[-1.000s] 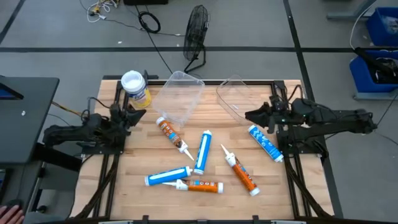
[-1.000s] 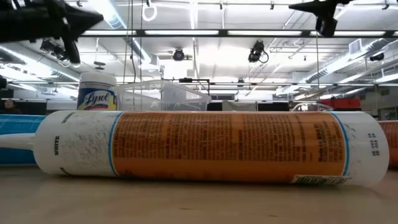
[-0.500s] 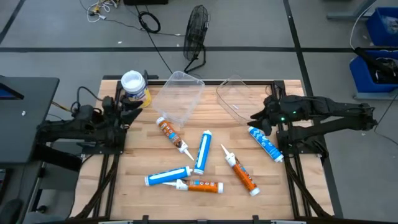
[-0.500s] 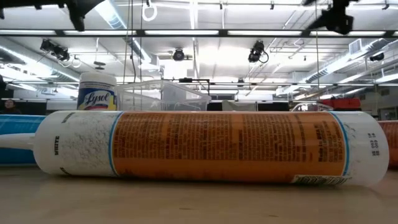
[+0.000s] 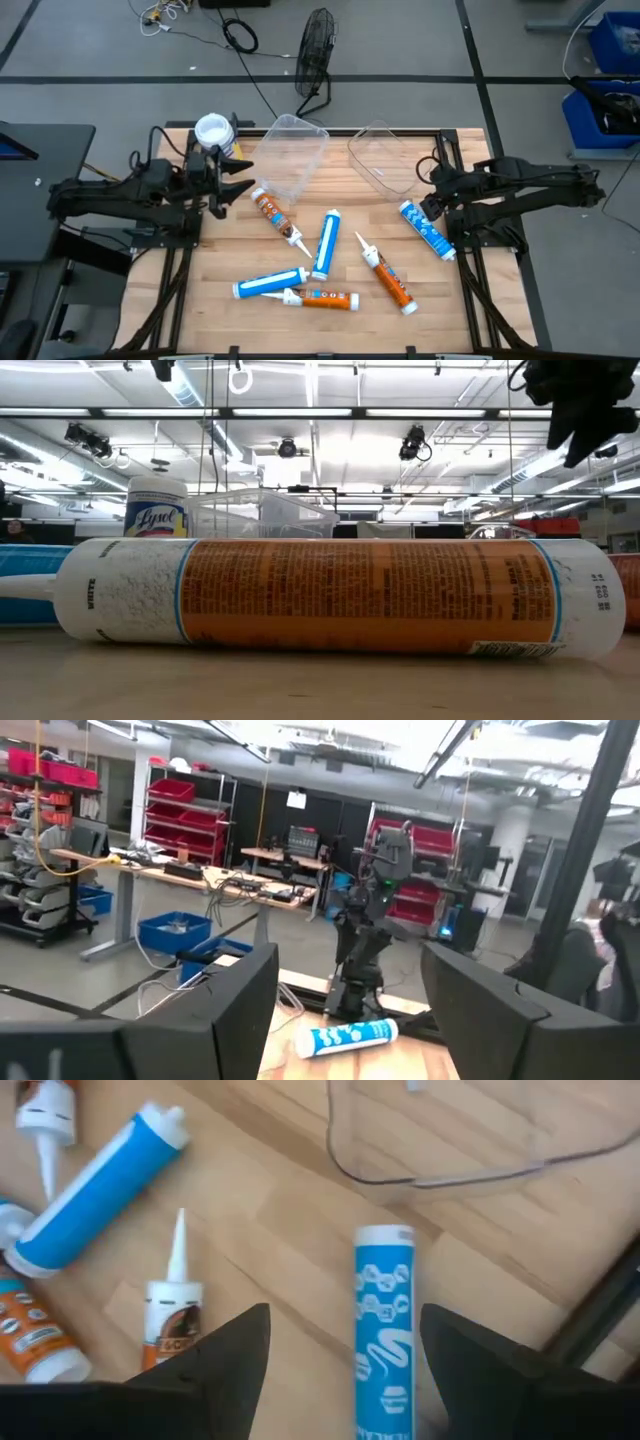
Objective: Pick & place silicon tubes, Sealant and Lysol wipes
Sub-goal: Put the right blue sealant into the right transparent bin
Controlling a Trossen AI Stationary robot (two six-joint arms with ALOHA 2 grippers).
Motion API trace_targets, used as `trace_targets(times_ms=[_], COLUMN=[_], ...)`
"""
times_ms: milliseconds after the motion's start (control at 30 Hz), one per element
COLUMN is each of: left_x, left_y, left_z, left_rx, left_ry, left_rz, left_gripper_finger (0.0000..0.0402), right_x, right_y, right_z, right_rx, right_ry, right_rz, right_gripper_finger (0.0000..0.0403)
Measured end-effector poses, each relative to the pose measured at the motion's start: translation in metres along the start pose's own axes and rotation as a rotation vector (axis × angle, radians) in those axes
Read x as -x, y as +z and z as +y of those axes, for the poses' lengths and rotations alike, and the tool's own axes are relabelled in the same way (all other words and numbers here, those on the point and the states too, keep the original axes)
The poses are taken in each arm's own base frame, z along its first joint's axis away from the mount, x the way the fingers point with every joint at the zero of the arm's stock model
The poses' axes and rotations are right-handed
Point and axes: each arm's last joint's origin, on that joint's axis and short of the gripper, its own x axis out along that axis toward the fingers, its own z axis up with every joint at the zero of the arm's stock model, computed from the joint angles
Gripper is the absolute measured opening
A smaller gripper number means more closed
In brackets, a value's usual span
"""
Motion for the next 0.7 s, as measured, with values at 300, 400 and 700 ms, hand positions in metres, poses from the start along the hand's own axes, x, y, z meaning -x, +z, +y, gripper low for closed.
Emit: trace_targets(times_ms=[300,400,700], left_x=[-0.001,-0.001,-0.001], left_y=[0.003,0.003,0.003], left_z=[0.000,0.000,0.000], left_rx=[0.023,0.026,0.035], left_ry=[0.022,0.022,0.022], left_rz=[-0.013,-0.013,-0.013], left_gripper_finger=[0.0252,0.0252,0.0252], right_x=[-0.032,-0.038,-0.063], right_y=[-0.005,-0.004,-0.002], right_z=[0.003,0.008,0.023], right_rx=[0.053,0.077,0.146], right_ry=[-0.104,-0.074,-0.122], right_rz=[0.045,0.072,0.198], right_gripper_finger=[0.0285,0.0285,0.0306])
